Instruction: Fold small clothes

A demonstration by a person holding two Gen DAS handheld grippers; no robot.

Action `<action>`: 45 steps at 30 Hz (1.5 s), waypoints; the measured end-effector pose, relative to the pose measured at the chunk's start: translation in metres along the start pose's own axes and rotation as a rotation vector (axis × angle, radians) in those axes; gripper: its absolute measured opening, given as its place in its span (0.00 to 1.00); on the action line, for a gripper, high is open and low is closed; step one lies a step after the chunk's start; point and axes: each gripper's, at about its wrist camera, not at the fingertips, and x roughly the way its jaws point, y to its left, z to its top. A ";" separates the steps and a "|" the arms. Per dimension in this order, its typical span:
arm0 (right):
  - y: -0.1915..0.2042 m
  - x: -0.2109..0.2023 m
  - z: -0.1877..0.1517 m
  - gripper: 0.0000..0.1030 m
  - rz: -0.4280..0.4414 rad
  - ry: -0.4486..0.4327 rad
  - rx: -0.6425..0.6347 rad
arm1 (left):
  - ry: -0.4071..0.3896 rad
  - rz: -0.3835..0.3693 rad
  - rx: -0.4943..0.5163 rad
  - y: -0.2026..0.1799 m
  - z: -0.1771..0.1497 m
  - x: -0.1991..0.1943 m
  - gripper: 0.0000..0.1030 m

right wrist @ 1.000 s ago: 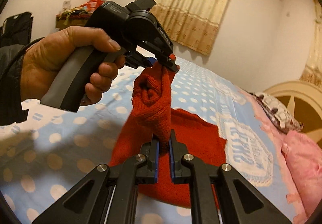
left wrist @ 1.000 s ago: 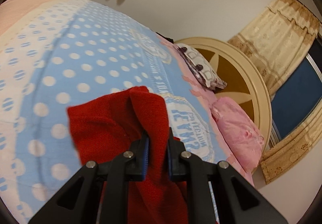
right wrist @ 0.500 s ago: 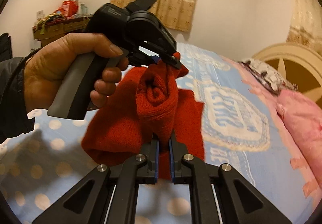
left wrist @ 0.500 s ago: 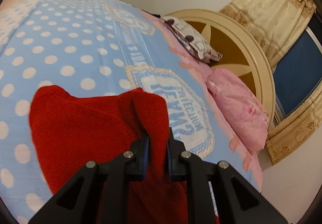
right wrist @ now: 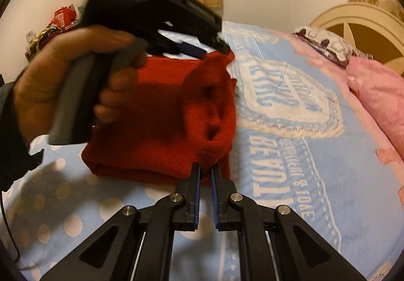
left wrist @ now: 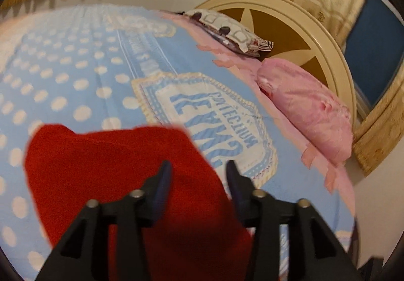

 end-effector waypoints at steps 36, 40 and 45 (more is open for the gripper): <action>-0.031 0.050 0.092 0.53 0.210 0.034 0.149 | 0.015 0.174 0.063 0.040 -0.141 -0.050 0.89; -0.025 0.065 0.107 0.53 0.182 0.054 0.130 | 0.016 0.175 0.063 0.041 -0.141 -0.049 0.89; -0.043 0.112 0.098 0.53 0.133 0.179 0.183 | 0.023 0.167 0.057 0.043 -0.141 -0.048 0.91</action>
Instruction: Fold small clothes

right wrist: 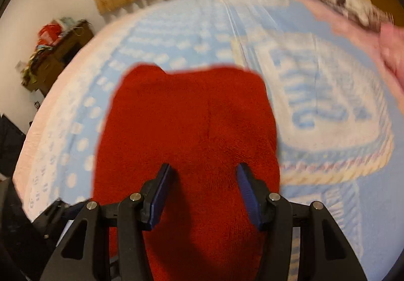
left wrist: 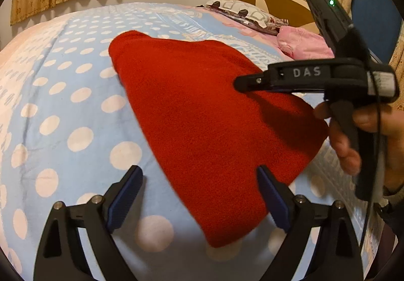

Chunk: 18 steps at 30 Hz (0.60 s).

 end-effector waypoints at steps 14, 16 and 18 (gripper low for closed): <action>0.079 -0.012 -0.001 0.53 -0.026 -0.030 -0.315 | 0.004 -0.008 -0.024 0.002 -0.002 0.000 0.92; 0.087 0.000 -0.003 0.53 -0.060 -0.005 -0.351 | 0.005 -0.008 -0.028 0.003 -0.002 0.000 0.92; 0.082 0.014 0.000 0.53 -0.074 0.040 -0.318 | 0.006 -0.010 -0.032 0.004 -0.002 0.001 0.92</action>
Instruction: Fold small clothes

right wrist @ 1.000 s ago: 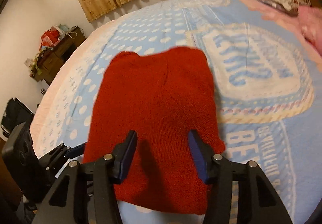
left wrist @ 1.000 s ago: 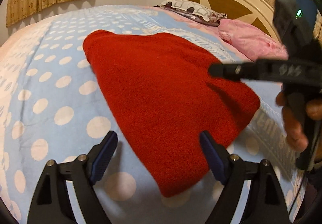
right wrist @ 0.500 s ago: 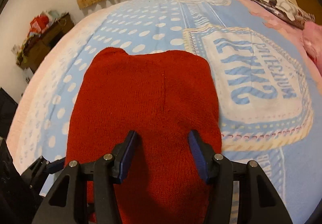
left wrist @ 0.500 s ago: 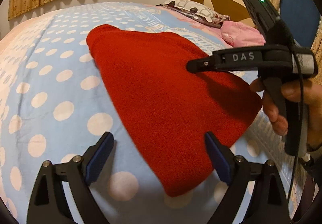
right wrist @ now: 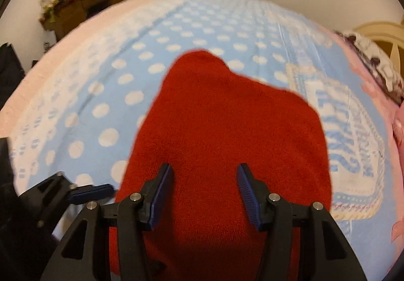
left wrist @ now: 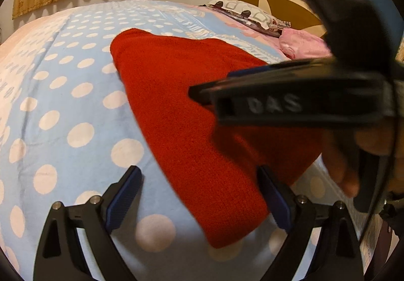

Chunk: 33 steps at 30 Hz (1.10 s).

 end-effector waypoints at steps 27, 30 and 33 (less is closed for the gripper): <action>-0.072 -0.020 -0.048 0.55 0.012 -0.044 0.138 | 0.001 0.001 -0.010 0.004 -0.001 0.001 0.96; -0.073 -0.021 -0.050 0.56 0.008 -0.058 0.120 | -0.066 0.004 -0.016 0.006 -0.002 -0.013 0.96; -0.075 -0.028 -0.053 0.56 0.034 -0.088 0.111 | -0.119 0.001 -0.044 0.012 -0.001 -0.022 0.96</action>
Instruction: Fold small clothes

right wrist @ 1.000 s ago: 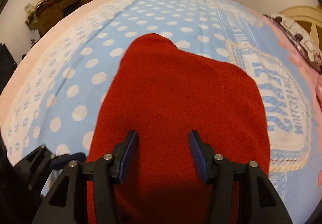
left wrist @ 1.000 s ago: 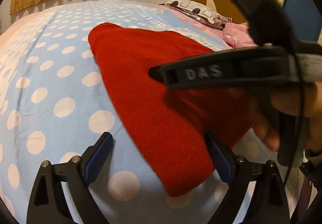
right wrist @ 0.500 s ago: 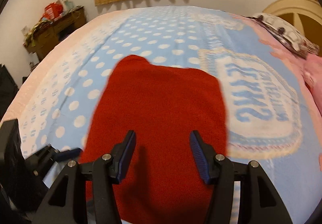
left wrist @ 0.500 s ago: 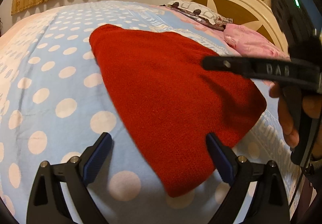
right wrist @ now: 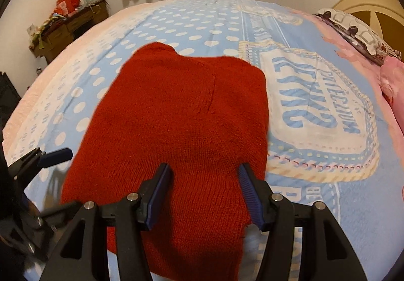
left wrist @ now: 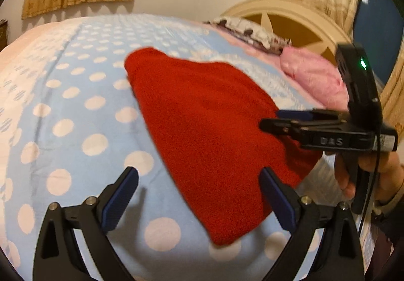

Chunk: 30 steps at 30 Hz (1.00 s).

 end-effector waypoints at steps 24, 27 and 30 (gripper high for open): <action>-0.088 0.032 0.053 0.56 0.329 -0.016 0.285 | 0.130 0.008 -0.070 0.003 0.011 0.030 1.00; -0.108 0.053 0.055 0.56 0.390 0.011 0.361 | 0.148 0.015 -0.060 0.000 0.012 0.036 1.00; -0.111 0.081 0.055 0.60 0.434 0.065 0.355 | 0.143 0.026 -0.046 -0.004 0.011 0.039 1.00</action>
